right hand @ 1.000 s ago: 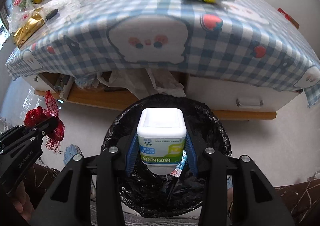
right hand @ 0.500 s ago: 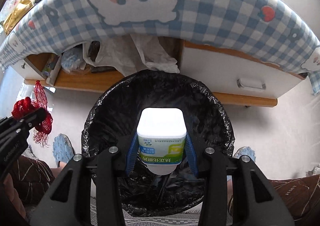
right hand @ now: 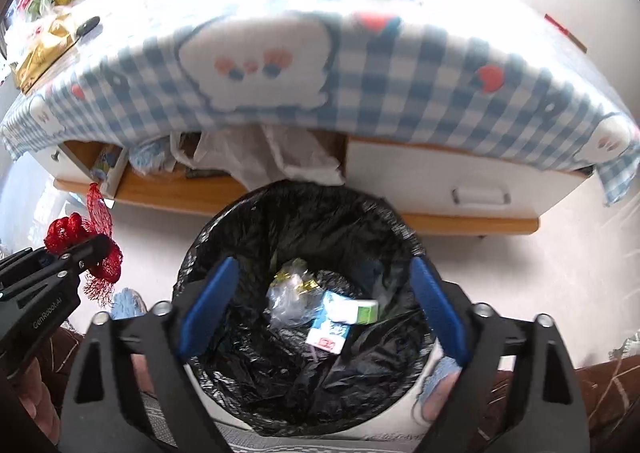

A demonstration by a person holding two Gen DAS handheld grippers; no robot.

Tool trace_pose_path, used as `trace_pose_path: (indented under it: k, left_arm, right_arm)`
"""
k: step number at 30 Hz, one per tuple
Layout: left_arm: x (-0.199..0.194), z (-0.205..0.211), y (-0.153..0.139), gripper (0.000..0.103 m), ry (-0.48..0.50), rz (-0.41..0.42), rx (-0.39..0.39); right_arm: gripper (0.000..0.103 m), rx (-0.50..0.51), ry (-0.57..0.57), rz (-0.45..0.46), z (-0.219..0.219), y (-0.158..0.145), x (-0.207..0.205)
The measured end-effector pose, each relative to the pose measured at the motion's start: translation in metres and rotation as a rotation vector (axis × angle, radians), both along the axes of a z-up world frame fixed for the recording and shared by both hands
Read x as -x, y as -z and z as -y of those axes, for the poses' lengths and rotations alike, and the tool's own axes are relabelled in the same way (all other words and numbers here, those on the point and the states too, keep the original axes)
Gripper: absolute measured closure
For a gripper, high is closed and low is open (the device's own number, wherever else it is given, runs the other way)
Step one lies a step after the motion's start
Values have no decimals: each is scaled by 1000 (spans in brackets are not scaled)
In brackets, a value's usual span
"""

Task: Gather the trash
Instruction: 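Open the right tool to drop the white bottle into the bin, then lower the red net bag into the bin and open the left tool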

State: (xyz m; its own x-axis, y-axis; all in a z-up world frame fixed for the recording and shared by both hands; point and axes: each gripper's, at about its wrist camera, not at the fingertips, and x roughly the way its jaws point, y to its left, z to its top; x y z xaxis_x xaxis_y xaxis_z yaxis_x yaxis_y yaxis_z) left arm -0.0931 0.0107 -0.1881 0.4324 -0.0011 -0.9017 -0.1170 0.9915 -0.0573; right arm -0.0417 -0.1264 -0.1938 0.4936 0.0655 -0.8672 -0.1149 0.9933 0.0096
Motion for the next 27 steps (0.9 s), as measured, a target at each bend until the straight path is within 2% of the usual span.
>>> trace_pose_path:
  k: [4,12,19,27]
  left_arm:
    - [-4,16,-12,88,18,12,8]
    - [-14,58,-20,88,77,14,-4]
    - [-20,89,-6,88,125,-25,-18]
    - [-20,104,9,88,136,-55,-16]
  right_arm:
    - [9,-7,30,14,22,-12,-1]
    - [8,-10,75,4,67,-13,-2]
    - [8,12,97,-21,98,-3,2]
    - [8,37,138,-61,128,13,10]
